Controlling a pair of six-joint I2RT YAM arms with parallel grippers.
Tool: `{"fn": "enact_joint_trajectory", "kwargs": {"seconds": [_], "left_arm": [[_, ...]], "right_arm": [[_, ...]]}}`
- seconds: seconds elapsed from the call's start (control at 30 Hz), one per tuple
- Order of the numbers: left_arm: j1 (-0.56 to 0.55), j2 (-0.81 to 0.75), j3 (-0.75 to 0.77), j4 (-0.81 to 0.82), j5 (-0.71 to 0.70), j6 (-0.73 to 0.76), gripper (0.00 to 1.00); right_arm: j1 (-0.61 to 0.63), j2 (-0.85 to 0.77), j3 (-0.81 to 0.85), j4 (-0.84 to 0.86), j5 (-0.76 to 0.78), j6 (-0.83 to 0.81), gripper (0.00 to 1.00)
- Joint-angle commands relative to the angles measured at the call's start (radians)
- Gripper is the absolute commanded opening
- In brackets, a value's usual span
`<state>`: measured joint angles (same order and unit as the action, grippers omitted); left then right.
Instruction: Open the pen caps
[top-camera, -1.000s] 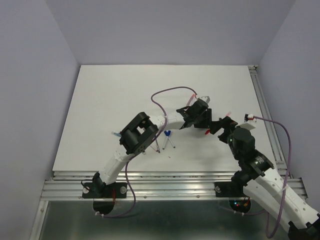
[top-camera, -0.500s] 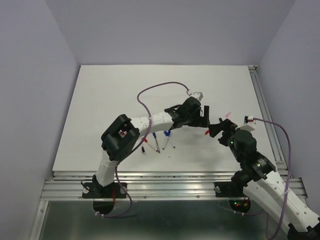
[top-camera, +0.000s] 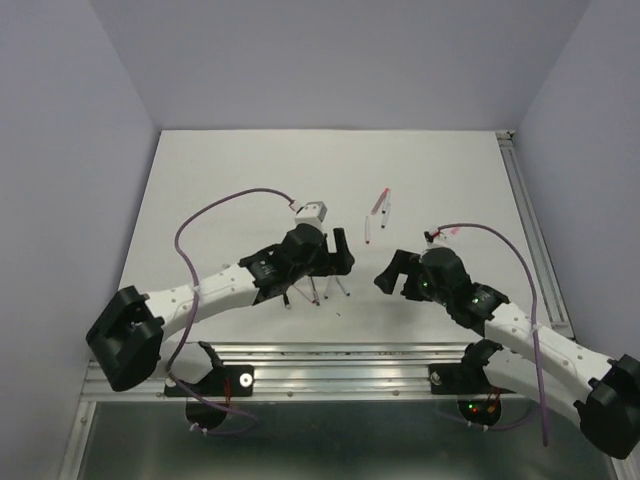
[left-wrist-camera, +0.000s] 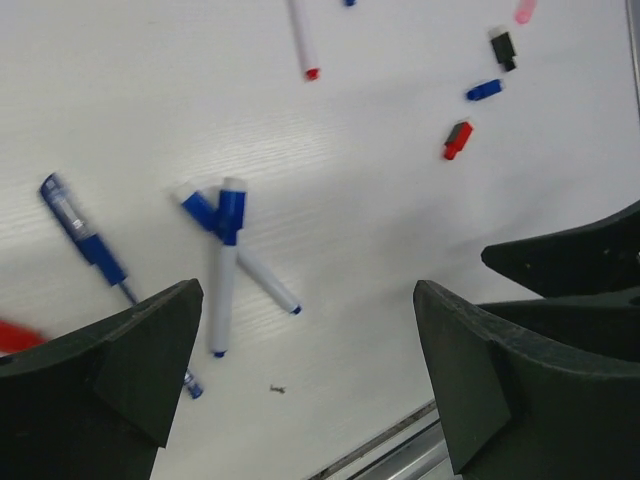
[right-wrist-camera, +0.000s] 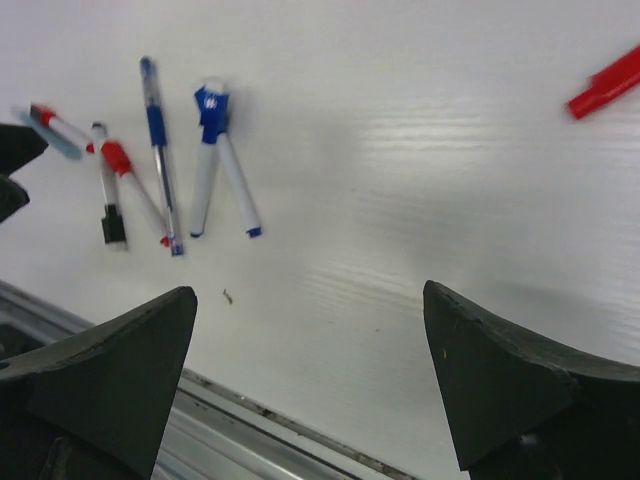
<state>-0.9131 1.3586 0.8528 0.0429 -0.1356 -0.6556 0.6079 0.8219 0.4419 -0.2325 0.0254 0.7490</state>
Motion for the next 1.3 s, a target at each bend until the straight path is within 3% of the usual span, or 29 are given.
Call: {"fn": "enact_joint_trajectory", "kwargs": {"seconds": [0.0,0.1,0.17,0.43,0.6,0.9,1.03,1.27], "left_arm": [[0.051,-0.200,-0.176,-0.041,-0.111,-0.096,0.99],[0.095,-0.355,-0.282,-0.077,-0.162,-0.154,0.99],[0.121,-0.453,-0.320,-0.090,-0.191,-0.177,0.99],[0.152,-0.639,-0.376,-0.234,-0.245,-0.217,0.99],[0.155,-0.688,-0.397,-0.252,-0.236,-0.214,0.99],[0.155,-0.725,-0.406,-0.252,-0.229,-0.194,0.99],[0.155,-0.727,-0.402,-0.250,-0.226,-0.190,0.99],[0.155,-0.725,-0.396,-0.241,-0.211,-0.187,0.99]], "right_arm": [[0.188,0.086,0.072,0.170,0.086,0.025,1.00],[0.329,0.248,0.176,0.139,0.368,0.160,1.00],[0.397,0.388,0.265,0.141,0.424,0.208,1.00],[0.533,0.798,0.658,-0.181,0.711,0.436,0.98],[0.538,0.953,0.773,-0.261,0.714,0.503,0.78],[0.543,1.045,0.833,-0.357,0.728,0.566,0.76],[0.543,1.068,0.830,-0.350,0.734,0.569,0.65],[0.543,1.099,0.837,-0.350,0.748,0.575,0.53]]}}
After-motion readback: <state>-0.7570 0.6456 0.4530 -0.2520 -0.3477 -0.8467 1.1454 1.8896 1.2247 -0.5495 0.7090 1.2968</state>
